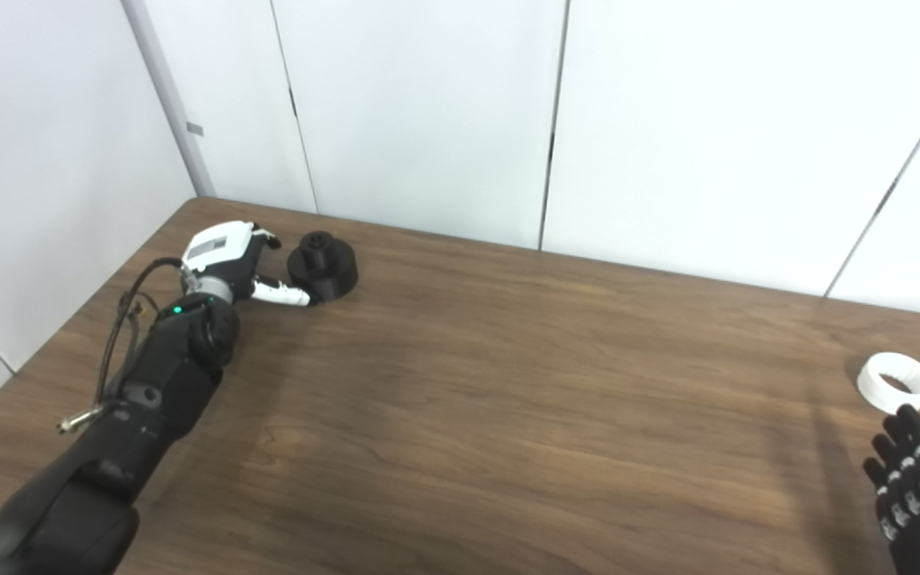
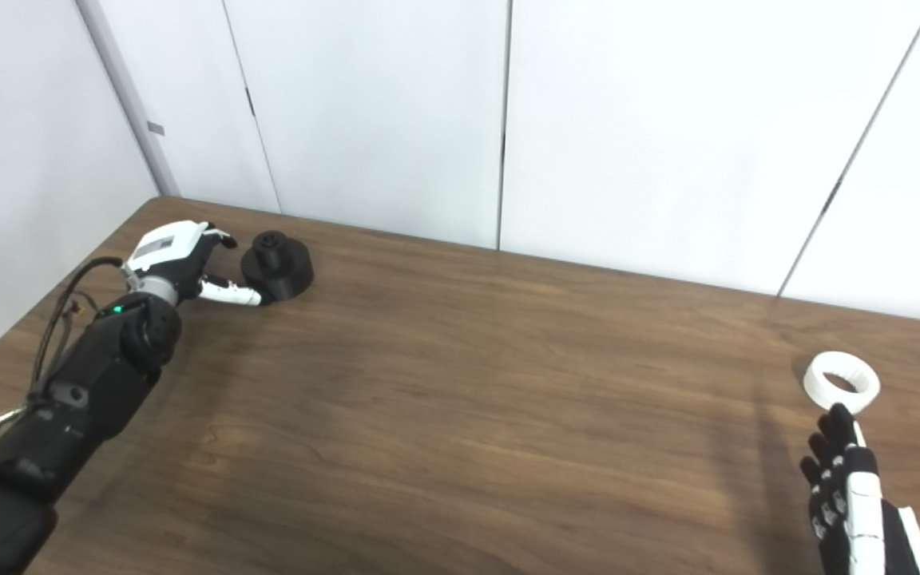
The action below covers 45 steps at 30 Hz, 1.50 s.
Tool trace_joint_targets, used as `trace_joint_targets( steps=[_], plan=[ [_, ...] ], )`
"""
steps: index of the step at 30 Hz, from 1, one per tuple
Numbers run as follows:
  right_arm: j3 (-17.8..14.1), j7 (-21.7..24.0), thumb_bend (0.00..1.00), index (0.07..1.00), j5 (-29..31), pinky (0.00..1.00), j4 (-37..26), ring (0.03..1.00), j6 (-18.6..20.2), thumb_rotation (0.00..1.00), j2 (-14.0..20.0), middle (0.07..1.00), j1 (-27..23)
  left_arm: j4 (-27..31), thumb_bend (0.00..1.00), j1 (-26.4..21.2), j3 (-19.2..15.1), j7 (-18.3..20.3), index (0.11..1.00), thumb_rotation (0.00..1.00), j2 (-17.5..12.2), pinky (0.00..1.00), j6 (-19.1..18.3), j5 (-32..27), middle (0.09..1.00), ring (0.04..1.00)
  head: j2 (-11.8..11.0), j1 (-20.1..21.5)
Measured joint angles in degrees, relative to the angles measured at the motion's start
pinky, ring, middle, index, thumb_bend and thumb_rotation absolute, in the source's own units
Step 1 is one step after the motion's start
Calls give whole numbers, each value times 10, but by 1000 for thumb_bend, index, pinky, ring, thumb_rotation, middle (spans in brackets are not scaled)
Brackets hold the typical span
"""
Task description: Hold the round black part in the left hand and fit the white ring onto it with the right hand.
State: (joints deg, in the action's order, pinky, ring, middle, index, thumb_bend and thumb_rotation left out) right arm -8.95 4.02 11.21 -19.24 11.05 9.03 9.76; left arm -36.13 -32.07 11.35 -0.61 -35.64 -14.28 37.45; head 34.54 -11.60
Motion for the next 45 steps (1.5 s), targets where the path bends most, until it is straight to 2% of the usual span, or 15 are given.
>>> trace_joint_targets(
  steps=[4, 11, 30, 39, 42, 45],
  plan=[
    [0, 0, 447, 1000, 8, 1000, 0, 1000, 1, 1000, 0, 1000, 0, -19, 1000, -12, 9, 1, 829, 546, 2, 1000, 9, 0, 992, 1000, 0, 1],
    [0, -3, 458, 1000, 7, 1000, 0, 1000, 2, 1000, 0, 1000, 0, -50, 1000, -29, 12, 10, 833, 523, 20, 1000, 11, -16, 992, 1000, 1, 3],
    [-1, 2, 484, 1000, 8, 1000, 12, 1000, 0, 1000, 0, 1000, 2, -68, 1000, -45, 23, 17, 848, 537, 31, 1000, 17, -37, 993, 1000, 6, 6],
    [-1, 2, 492, 1000, 5, 1000, 12, 1000, 0, 1000, 1, 1000, 2, -69, 1000, -45, 24, 13, 821, 514, 36, 1000, 17, -40, 988, 1000, 9, 7],
    [-1, 4, 489, 1000, 1, 1000, 12, 1000, -2, 1000, 2, 1000, 3, -69, 1000, -46, 24, 10, 800, 525, 36, 1000, 17, -40, 981, 1000, 9, 7],
    [-1, 4, 484, 1000, -4, 1000, 12, 1000, -3, 1000, 2, 1000, 3, -68, 1000, -46, 23, 8, 761, 492, 36, 1000, 17, -41, 971, 1000, 9, 7]
  ],
)
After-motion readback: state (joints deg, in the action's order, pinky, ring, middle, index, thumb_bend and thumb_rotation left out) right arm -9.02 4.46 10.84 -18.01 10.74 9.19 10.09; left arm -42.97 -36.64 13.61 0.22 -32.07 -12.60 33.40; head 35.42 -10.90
